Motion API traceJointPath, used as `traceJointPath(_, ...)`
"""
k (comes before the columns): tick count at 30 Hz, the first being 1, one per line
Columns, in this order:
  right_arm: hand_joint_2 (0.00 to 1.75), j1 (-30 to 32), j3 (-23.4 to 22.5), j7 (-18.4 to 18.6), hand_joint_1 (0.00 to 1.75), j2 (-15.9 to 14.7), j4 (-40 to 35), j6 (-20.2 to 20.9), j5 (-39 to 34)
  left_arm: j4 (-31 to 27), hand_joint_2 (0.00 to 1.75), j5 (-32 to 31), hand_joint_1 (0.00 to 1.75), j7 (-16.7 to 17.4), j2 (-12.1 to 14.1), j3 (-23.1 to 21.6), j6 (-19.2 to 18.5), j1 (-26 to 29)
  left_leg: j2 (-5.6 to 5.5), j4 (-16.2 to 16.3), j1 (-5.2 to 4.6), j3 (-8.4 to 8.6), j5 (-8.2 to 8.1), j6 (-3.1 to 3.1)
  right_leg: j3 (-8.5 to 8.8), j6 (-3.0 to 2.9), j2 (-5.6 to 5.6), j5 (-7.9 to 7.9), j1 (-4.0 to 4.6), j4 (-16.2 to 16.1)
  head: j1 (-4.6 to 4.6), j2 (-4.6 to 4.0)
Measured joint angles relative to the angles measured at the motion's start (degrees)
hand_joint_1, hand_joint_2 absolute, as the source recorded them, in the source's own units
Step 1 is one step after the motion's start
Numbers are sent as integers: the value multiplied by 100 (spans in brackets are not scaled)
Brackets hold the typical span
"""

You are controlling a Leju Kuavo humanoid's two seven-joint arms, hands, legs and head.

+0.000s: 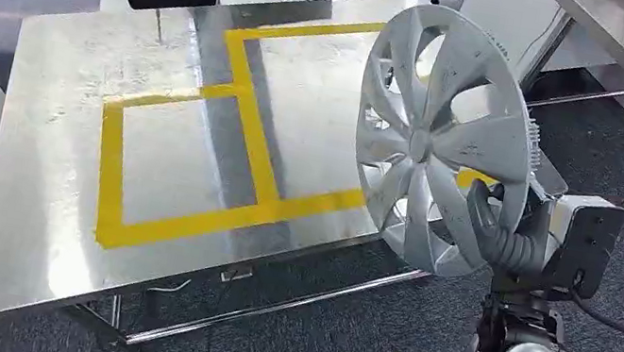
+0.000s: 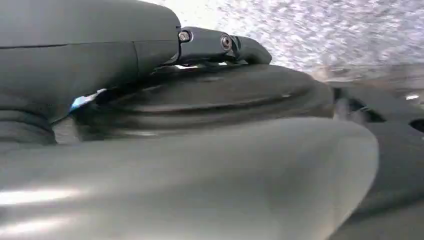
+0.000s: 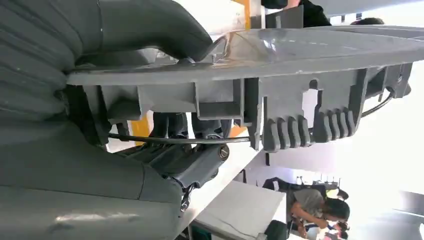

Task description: Take the parts from the cabinet and place them on the table.

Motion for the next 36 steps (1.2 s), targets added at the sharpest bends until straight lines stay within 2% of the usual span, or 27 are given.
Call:
traceJointPath(1, 175, -9, 0, -4, 175, 0, -2, 0, 2, 0, 0, 0, 0, 4, -4, 2, -6, 4, 2, -37, -38, 97, -142, -13, -24, 57, 12, -41, 41, 32, -57, 0)
traceJointPath(2, 175, -17, -2, -2, 175, 0, 0, 0, 0, 4, 0, 0, 0, 7, -4, 2, -4, 2, -12, -100, -39, 152, -179, 78, -52, 91, 16, -41, 38, 62, -57, 0)
traceJointPath(3, 175, -20, -4, 0, 175, 0, 0, -4, 2, 4, 0, 0, 0, 2, -7, 2, -2, 10, -22, -106, -44, 137, -178, 104, -48, 107, 11, -35, 30, 46, -4, 0)
traceJointPath(5, 175, -9, 0, 0, 175, 4, 7, -4, 0, 2, 0, 0, 0, 4, -7, 2, -4, 8, -59, -104, -46, 134, -198, 181, -17, 160, -7, -56, 21, 17, -2, 0)
traceJointPath(6, 175, -10, -2, 0, 175, 2, 4, -7, 0, 2, 0, 0, 0, 0, -15, 2, -2, 13, -66, -121, -11, 191, -206, 231, -19, 193, -28, -148, 29, 196, 4, 0)
traceJointPath(8, 175, -26, 0, 0, 175, 2, 17, -11, 2, 4, 0, 0, 0, 6, -13, 4, 4, 6, -77, -130, -15, 279, -263, 296, -360, 214, -12, -385, 33, 904, 123, 0)
traceJointPath(10, 175, -34, -2, 0, 175, 2, 17, -22, 0, 4, 0, 0, 0, 4, -13, 4, 4, 9, -90, -129, -44, 299, -300, 333, -848, 205, -8, -651, 40, 1705, 166, 0)
traceJointPath(11, 175, -22, 0, 0, 175, 2, 22, -26, 0, 4, 0, 0, 0, 2, -13, 4, 4, 10, -104, -129, -59, 317, -321, 339, -992, 186, -8, -627, 43, 1853, 179, 0)
traceJointPath(12, 175, -6, -2, 7, 175, 2, 31, -28, -2, 4, 0, 2, 0, 4, -13, 4, 4, 12, -119, -129, -73, 349, -341, 343, -1016, 154, -6, -485, 55, 1757, 197, 0)
traceJointPath(13, 175, 3, 0, 11, 175, 2, 50, -35, -4, 4, 0, 15, 0, 11, -15, 4, 9, 11, -135, -129, -90, 388, -367, 346, -937, 105, -2, -226, 77, 1436, 227, 0)
traceJointPath(15, 175, -8, -4, 13, 175, -2, 50, -42, -4, 2, 0, 20, 0, 31, -31, 4, 20, 10, -149, -132, -123, 472, -417, 344, -610, -43, 0, 366, 144, 483, 278, 0)
traceJointPath(16, 175, -18, -7, 11, 175, -4, 52, -42, -4, 2, 0, 20, 0, 44, -59, 4, 22, 9, -142, -157, -120, 474, -429, 339, -527, -124, -11, 298, 165, 326, 253, 0)
traceJointPath(17, 175, -28, -4, 11, 175, 0, 46, -46, -11, 2, 0, 20, 0, 50, -55, 4, 33, 1, -146, -147, -130, 447, -429, 319, -414, -143, -11, 328, 200, 194, 236, 0)
traceJointPath(18, 175, -55, -7, 15, 175, -2, 50, -46, -13, 4, 0, 17, 0, 50, -55, 7, 37, 6, -134, -154, -104, 418, -420, 285, -374, -170, -11, 248, 223, 111, 291, 0)
traceJointPath(20, 175, -50, -9, 33, 175, -7, 59, -63, -13, 4, 0, 11, 0, 50, -55, 7, 37, 0, -114, -198, -122, 447, -418, 240, -356, -174, -7, 257, 218, 38, 293, 0)
traceJointPath(21, 175, -51, -16, 39, 175, 0, 65, -68, -13, 9, 0, 4, 0, 52, -42, 7, 37, -5, -105, -193, -137, 401, -473, 218, -243, -144, -26, 291, 116, -114, 282, 0)
traceJointPath(22, 175, -58, -15, 46, 175, 2, 83, -74, -9, 7, 0, -2, 0, 55, -37, 7, 35, -1, -76, -72, -147, 384, -519, 182, -171, -147, -32, 287, 129, -177, 256, 0)
traceJointPath(23, 175, -82, -15, 50, 175, 2, 96, -85, -9, 7, 0, -4, 0, 52, -33, 7, 31, -2, -67, 280, -136, 218, -679, 163, -137, -164, -33, 279, 119, -189, 194, 0)
traceJointPath(25, 175, -109, -15, 50, 175, 2, 120, -87, -9, 7, 0, -11, 0, 37, -29, 7, 28, -6, -55, 1179, -86, -305, -957, 109, -115, -175, -32, 247, 117, -186, 129, 0)
traceJointPath(26, 175, -107, -13, 59, 175, 4, 140, -87, -11, 7, 0, -11, 0, 39, -28, 7, 26, -16, -53, 1448, -70, -497, -969, 82, -99, -168, -32, 225, 116, -183, 120, 0)
traceJointPath(27, 175, -103, -11, 61, 175, 4, 166, -90, -11, 7, 0, -11, 0, 41, -26, 7, 15, -18, -48, 1441, -54, -543, -861, 66, -75, -157, -28, 206, 108, -175, 107, 0)
traceJointPath(28, 175, -104, -11, 66, 175, 4, 188, -92, -11, 7, 0, -7, 0, 46, -20, 7, -4, -15, -41, 1183, -41, -460, -634, 51, -45, -130, -19, 176, 93, -165, 92, 0)
traceJointPath(30, 175, -114, -9, 81, 175, 4, 208, -101, -11, 9, 0, 17, 0, 61, -2, 7, -28, -8, -24, 209, -10, -36, -79, 25, 14, -60, -2, 95, 56, -104, 68, 0)
traceJointPath(32, 175, -160, -11, 87, 175, 7, 230, -103, -22, 9, 0, 22, 0, 72, 4, 7, -42, -7, -28, -173, -27, 243, -168, 42, -41, 44, 18, 5, 86, 19, 2, 0)
traceJointPath(33, 175, -177, -13, 96, 175, 7, 249, -105, -48, 9, 0, 22, 0, 72, 4, 7, -42, -2, -32, -123, -40, 193, -185, 116, -66, 71, 20, 20, 83, -1, 26, 0)
traceJointPath(35, 175, -193, -13, 103, 175, 9, 286, -120, -118, 9, 0, 22, 0, 72, 7, 7, -48, -1, -66, -138, -49, 175, -191, 167, -50, 109, 1, 15, 72, -9, 59, 0)
traceJointPath(36, 175, -201, -18, 103, 175, 7, 295, -125, -142, 4, 0, 22, 0, 72, -2, 7, -52, -4, -69, -172, -7, 213, -185, 215, -55, 150, 0, -30, 66, 9, 57, 0)
